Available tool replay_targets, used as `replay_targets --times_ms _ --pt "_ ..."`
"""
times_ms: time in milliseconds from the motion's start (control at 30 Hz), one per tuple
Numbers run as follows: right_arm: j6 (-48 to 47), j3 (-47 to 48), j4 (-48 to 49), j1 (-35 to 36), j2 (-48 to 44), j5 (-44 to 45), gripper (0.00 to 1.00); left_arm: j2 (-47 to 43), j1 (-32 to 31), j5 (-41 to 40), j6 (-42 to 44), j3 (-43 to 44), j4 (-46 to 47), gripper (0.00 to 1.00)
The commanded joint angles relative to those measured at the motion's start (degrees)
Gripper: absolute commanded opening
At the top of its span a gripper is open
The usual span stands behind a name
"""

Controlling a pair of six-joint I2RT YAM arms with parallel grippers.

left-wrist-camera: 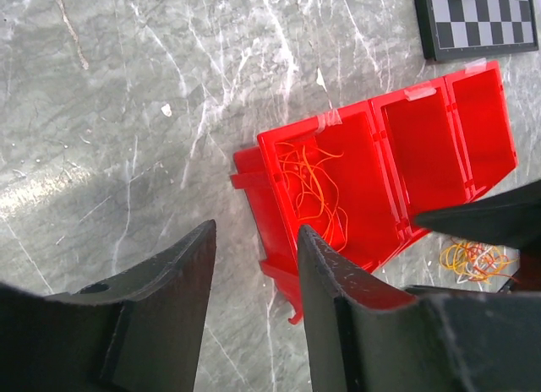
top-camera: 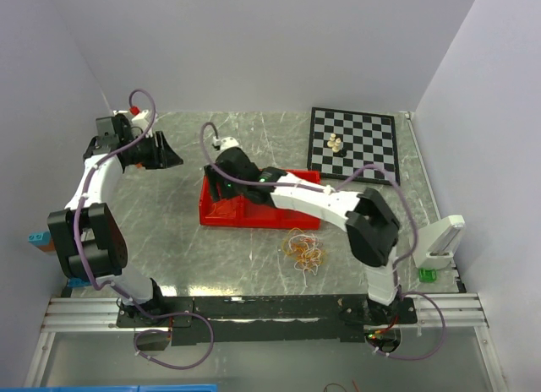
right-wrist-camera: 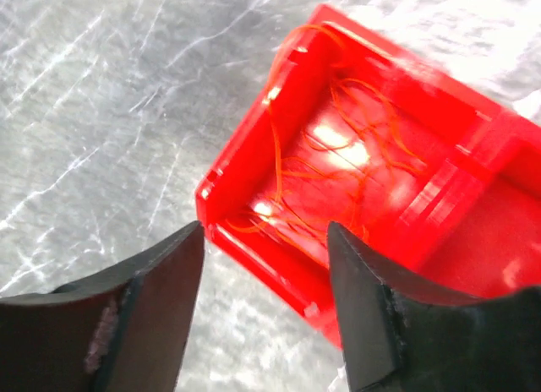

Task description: Untangle the cables

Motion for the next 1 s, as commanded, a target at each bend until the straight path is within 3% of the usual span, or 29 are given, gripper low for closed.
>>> replay_targets --times_ms 0,200,467,700,967 --pt "2.4 -6.0 -1.7 -2.5 -9.9 3.0 0.69 -2.9 -4.2 -1.1 0.2 0.4 1.9 0.50" --pt "5.6 -18.2 -3.6 -8.7 -22.9 8.5 0.73 -0.7 -18.2 -9.6 -0.8 -0.3 5.9 0.55" --pt "11.8 -30.8 -11.6 -18.1 -33.3 19.8 0.76 2.3 -22.2 -20.7 2.5 -2.9 10.2 0.58" --pt "16.7 -38.4 -9.8 -25.6 -34.3 14.8 0.75 -0.6 -24.1 -19.6 3.1 -5.4 10.5 0.57" --pt "15.0 -42.0 -1.1 -26.8 -30.2 7.0 0.74 -3.7 -25.5 -17.1 1.9 -2.6 7.4 0.57"
